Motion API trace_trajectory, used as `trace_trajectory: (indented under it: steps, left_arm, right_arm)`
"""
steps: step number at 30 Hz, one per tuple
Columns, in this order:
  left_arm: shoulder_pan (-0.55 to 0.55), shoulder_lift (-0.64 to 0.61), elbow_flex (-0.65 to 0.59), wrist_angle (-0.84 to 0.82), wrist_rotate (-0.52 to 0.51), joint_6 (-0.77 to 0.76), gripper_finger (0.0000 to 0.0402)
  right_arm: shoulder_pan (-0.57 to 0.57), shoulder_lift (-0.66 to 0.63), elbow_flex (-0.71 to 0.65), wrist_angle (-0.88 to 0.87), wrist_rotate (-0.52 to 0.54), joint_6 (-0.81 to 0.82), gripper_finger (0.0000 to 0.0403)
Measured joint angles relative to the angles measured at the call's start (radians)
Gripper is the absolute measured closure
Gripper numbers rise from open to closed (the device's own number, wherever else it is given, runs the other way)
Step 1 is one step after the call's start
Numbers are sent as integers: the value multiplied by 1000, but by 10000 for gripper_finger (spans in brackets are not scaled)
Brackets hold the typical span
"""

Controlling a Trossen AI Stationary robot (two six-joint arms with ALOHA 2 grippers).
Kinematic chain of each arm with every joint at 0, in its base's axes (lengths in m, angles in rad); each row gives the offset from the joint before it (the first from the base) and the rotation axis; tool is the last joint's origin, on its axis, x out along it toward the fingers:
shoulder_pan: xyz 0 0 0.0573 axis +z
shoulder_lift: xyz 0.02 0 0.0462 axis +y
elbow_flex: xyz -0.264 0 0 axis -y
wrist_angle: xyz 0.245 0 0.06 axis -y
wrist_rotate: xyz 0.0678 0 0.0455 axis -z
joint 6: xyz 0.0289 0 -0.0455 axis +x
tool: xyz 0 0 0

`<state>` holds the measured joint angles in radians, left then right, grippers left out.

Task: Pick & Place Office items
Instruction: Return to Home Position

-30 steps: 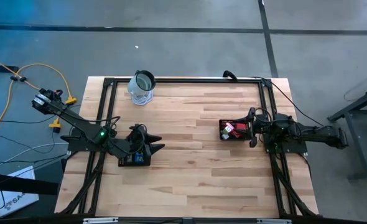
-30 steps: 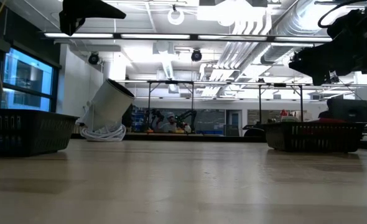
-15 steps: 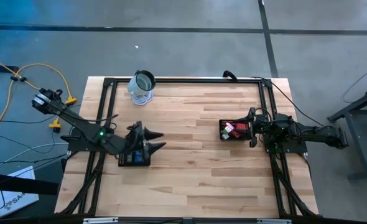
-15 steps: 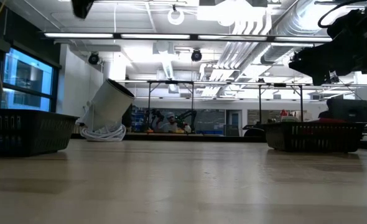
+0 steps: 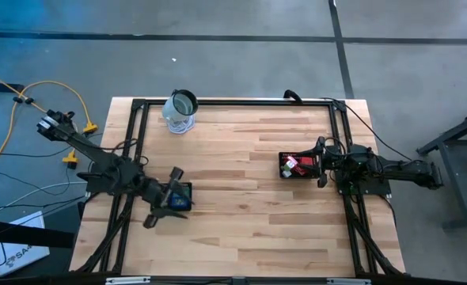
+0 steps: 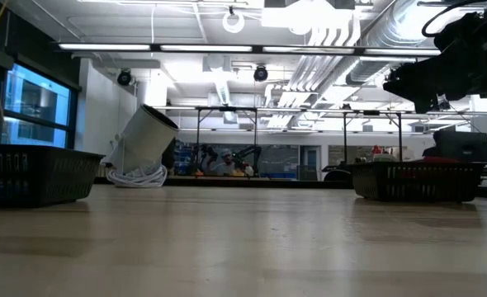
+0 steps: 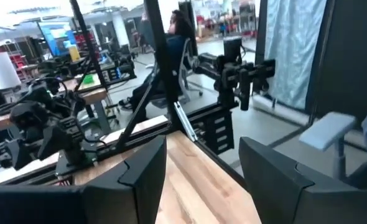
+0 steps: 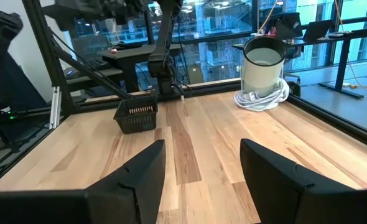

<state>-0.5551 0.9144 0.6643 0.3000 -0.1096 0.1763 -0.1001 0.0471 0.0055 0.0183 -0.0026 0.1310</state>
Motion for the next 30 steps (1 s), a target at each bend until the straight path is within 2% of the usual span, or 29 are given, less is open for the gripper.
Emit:
trace_trajectory:
  steps: [6, 10, 21, 30]
  left_arm:
    - [1, -147, -154, 105, 6, -69, 208]
    - [1, -253, -258, 174, 8, -64, 208]
    - [1, -475, -470, 323, 8, -128, 208]
    - [1, -588, -552, 352, 8, -175, 208]
  right_arm:
    - [0, 0, 0, 0, 0, 0, 208]
    - [0, 0, 0, 0, 0, 0, 208]
    - [0, 0, 0, 0, 0, 0, 208]
    - [0, 0, 0, 0, 0, 0, 208]
